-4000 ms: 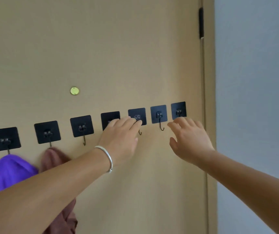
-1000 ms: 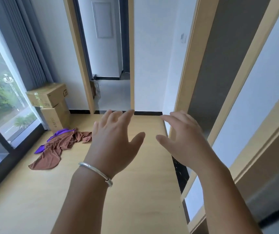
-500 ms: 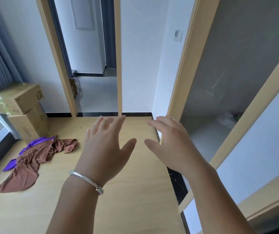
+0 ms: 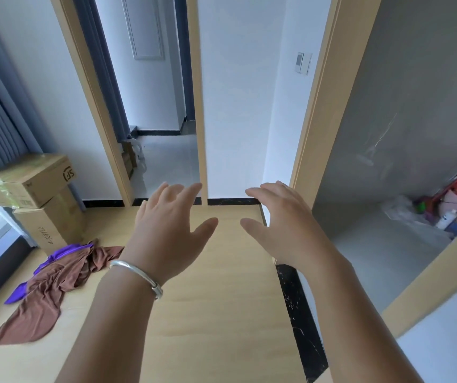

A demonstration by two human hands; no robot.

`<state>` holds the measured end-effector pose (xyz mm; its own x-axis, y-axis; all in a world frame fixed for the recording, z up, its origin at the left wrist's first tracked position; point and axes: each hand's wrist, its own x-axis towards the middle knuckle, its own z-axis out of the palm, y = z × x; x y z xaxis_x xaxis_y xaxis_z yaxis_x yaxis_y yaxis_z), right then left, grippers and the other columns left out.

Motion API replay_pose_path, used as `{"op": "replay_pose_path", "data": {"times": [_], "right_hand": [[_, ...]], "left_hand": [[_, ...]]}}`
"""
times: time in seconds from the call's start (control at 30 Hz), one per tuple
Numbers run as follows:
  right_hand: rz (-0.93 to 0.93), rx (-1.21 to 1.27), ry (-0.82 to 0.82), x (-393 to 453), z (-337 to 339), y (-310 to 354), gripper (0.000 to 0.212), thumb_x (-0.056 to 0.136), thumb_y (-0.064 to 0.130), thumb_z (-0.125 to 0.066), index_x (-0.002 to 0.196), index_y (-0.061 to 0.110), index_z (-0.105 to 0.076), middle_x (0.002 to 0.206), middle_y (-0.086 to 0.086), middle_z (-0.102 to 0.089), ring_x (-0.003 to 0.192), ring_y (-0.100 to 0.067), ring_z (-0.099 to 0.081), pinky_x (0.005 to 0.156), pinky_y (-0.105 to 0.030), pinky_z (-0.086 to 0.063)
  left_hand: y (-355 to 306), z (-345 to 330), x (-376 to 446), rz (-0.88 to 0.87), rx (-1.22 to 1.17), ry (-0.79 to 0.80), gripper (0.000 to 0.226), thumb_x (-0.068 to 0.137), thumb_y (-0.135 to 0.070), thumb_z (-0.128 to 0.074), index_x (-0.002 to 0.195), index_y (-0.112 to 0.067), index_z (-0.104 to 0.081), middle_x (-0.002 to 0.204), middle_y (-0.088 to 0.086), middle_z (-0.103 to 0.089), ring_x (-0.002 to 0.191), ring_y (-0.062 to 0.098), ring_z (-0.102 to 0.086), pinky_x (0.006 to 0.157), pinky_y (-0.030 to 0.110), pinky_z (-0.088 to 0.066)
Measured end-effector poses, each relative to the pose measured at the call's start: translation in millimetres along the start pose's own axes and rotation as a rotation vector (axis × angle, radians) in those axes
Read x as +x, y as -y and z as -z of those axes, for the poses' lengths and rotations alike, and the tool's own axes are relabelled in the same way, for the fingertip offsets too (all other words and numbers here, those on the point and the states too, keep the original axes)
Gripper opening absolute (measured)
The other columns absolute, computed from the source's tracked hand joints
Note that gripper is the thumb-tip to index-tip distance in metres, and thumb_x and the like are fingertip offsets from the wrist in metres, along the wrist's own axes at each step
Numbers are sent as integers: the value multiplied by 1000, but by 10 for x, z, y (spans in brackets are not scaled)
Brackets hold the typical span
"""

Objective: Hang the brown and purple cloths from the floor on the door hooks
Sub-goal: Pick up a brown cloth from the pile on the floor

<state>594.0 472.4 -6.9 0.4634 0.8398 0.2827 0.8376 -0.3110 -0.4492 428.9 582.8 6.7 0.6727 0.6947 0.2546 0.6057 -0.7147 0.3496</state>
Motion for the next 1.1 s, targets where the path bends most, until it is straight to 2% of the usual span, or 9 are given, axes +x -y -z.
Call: {"op": "replay_pose_path", "data": {"times": [0.1,0.23,0.5,0.77,0.9,1.1], "right_hand": [[13,14,-14,355,97,-323,54,92,43,-56,142,32,-41,151,7,-33,145,-11,-12,118,-43,-16],[35,20,-22,774,203,-671,52,92,42,-56,142,31,-42,150,6,-35,145,-13,-13,117,-43,-17],[64,21,-28,1578,186,-1065,52,92,40,-55,141,30,-43,149,6,-36,144,-13,-15,117,-44,-18],[64,-24,-9,2583,-200,-1332,51,91,40,-56,140,28,-45,146,4,-39,142,-16,-21,114,-44,-23],[61,-56,-7,3317,-353,-1397,52,91,40,-57,140,28,-44,146,5,-38,143,-15,-20,115,-43,-21],[69,-68,-18,4417,-576,-1422,50,91,40,-57,138,28,-45,143,6,-41,140,-14,-25,114,-39,-24]], "left_hand": [[-234,-156,442,-24,12,-23,71,87,-62,-42,149,-35,-21,148,-7,-34,142,16,-21,115,40,-22],[-459,-347,918,-28,11,-32,73,85,-65,-38,149,-36,-20,151,-6,-32,145,18,-15,116,41,-20],[-478,-608,1714,-2,19,-36,71,85,-63,-40,149,-36,-21,153,-4,-29,146,19,-14,117,42,-19],[-157,-896,2729,-41,-15,-39,70,87,-58,-45,149,-33,-24,150,-4,-32,143,17,-18,115,38,-21],[146,-986,3408,-38,-28,-16,68,90,-56,-47,149,-33,-22,151,-5,-30,145,18,-14,116,38,-18],[607,-980,4425,-38,-20,28,67,91,-55,-47,149,-33,-22,149,-6,-33,144,18,-18,116,39,-21]]}}
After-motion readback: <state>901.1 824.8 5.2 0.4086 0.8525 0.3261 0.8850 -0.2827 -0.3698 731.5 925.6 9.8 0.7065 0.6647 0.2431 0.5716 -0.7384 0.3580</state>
